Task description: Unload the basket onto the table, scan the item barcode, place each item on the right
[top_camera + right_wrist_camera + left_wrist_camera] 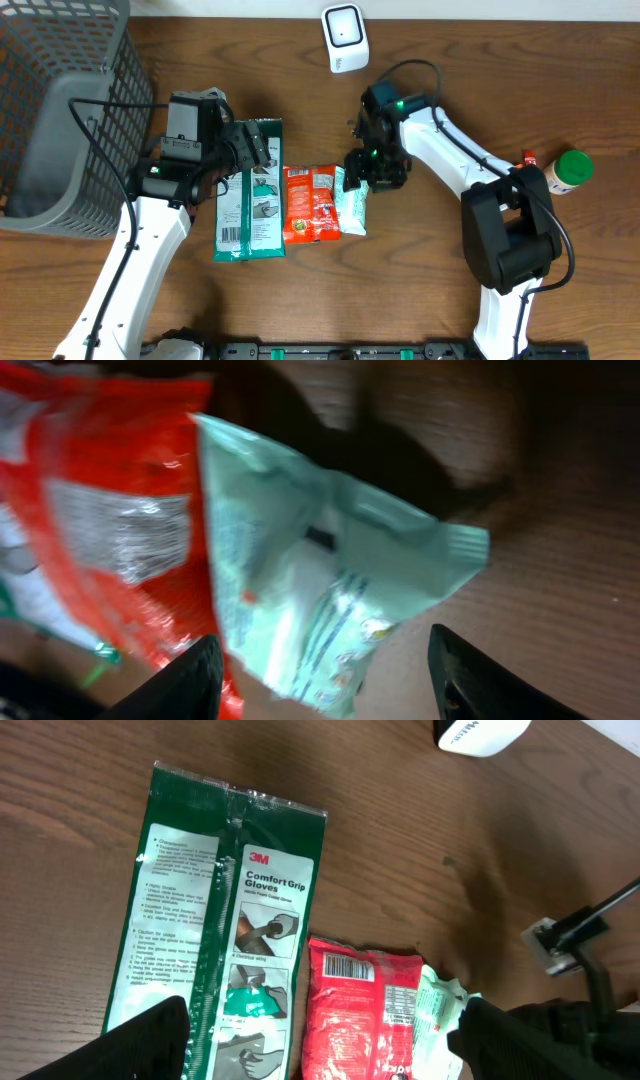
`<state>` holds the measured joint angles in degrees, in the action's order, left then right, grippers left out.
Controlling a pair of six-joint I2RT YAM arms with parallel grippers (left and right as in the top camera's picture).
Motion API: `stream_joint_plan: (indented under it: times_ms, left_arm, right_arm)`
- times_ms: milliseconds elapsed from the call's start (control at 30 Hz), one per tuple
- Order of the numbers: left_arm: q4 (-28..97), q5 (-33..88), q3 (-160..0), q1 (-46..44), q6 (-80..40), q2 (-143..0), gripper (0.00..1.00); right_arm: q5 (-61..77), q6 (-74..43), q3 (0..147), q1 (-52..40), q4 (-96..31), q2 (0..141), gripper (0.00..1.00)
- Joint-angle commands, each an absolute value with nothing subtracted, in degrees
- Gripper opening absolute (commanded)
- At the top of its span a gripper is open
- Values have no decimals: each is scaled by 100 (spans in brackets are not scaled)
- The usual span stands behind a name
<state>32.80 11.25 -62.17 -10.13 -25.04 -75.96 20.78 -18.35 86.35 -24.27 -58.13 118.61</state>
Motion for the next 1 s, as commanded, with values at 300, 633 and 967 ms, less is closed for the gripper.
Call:
stream_joint_plan:
  times_ms: [300,633,967]
  left_arm:
    - [3277,1109,-6248,-993,-2408,-7609,86]
    - [3277,1109,-6248,-993,-2408,-7609,86]
    - [3277,1109,-6248,-993,-2408,-7609,86]
  right_arm:
    - [1463,-2272,8003,-2427,-5004,11764,47]
    - [1372,-2270,7940,-2333,-4866,11760,8]
    - [1160,-1892,7940,-1334,-4974,11406,10]
